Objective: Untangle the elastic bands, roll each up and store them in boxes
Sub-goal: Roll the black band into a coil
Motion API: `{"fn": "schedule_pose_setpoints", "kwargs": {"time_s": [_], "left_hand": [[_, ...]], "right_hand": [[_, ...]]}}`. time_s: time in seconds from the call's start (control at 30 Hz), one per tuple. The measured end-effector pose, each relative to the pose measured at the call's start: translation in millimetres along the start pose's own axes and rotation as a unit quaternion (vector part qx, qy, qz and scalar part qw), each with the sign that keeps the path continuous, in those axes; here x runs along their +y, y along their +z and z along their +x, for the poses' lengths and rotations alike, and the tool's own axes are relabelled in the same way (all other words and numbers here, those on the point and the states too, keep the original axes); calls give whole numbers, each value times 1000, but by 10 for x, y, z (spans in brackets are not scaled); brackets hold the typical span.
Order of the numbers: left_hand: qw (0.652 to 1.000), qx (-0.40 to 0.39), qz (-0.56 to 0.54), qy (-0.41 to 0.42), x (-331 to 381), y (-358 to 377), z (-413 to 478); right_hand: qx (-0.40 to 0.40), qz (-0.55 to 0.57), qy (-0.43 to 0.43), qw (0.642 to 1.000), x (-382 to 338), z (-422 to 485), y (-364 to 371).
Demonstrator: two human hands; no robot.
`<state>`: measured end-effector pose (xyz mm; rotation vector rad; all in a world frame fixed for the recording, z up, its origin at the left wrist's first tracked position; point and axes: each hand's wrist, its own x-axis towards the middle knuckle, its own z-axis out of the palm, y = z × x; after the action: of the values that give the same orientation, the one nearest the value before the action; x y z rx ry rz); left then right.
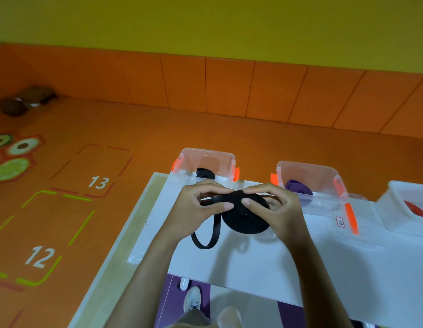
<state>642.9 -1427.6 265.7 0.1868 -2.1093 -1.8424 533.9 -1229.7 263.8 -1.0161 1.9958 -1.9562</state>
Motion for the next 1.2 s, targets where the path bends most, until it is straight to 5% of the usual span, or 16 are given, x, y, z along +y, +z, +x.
{"fn": "schedule_pose_setpoints", "kwargs": {"time_s": [0.2,0.37,0.53,0.83,1.0,1.2], "left_hand": [[1000,-5,2,-1,-5,-151,90],[999,17,0,-28,-127,-342,147],[998,20,29,-58,-293,-574,312],[964,211,60,-150,-809,-1002,766],[958,212,-72,-179,-948,-1171,1018],[924,68,-308,-214,-1067,-1549,1261]], "right_hand": [[2,12,-16,1000,55,132,127],[-72,6,26,997,136,351,221],[-28,-47,13,998,302,582,420],[81,-178,-39,980,524,1146,550],[87,-168,-26,981,655,1365,629],[86,-126,21,988,835,1530,653]]}}
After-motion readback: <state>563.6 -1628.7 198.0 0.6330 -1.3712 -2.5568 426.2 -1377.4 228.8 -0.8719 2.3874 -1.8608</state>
